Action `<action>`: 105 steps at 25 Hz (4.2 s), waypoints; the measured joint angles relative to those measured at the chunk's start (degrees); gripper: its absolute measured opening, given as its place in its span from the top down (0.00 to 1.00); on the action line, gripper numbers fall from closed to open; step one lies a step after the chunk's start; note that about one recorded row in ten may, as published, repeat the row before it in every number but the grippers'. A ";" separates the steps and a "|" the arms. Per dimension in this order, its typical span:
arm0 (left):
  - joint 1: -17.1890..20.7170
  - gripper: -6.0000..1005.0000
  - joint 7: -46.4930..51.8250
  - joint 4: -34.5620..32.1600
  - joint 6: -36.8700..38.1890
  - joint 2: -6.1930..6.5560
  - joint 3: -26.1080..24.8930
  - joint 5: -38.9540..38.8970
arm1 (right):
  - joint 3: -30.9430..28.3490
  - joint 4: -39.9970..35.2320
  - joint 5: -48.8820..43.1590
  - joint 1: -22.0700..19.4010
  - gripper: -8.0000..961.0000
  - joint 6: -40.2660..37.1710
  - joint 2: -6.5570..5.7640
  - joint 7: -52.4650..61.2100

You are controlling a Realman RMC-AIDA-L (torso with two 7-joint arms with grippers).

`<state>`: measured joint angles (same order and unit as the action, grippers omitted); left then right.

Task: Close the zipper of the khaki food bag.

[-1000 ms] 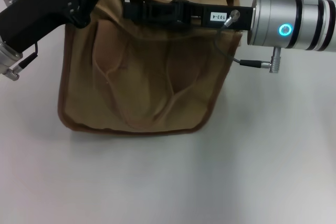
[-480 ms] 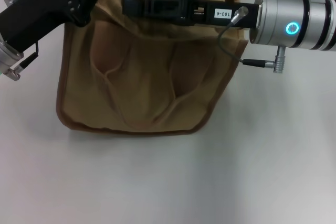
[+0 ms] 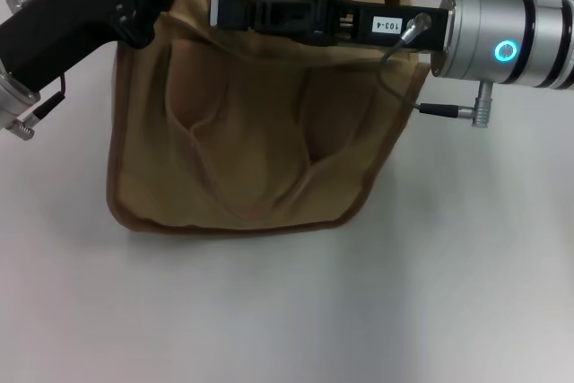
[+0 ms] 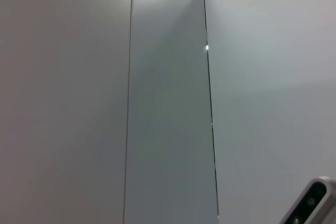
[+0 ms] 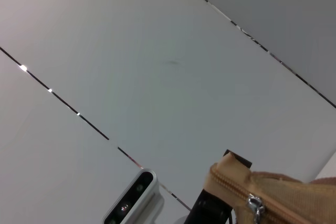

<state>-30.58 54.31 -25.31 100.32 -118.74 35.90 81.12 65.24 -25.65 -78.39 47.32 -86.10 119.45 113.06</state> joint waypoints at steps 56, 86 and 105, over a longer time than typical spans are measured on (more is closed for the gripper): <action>0.37 0.97 -0.79 0.38 -0.73 0.01 -0.21 0.15 | 1.71 -0.99 1.54 -1.36 0.98 3.40 -0.22 -2.67; 2.33 0.97 -2.97 1.83 -0.63 0.10 -0.63 0.02 | 0.87 -2.39 0.93 -0.86 0.98 5.68 -0.18 -2.48; 4.86 0.97 -7.59 5.96 -0.67 0.15 -2.83 -1.09 | 1.83 -1.63 -1.54 1.47 0.98 8.26 -0.19 -1.50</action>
<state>-25.72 46.72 -19.35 99.65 -118.59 33.07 80.04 67.07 -27.28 -79.93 48.78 -77.84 119.27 111.56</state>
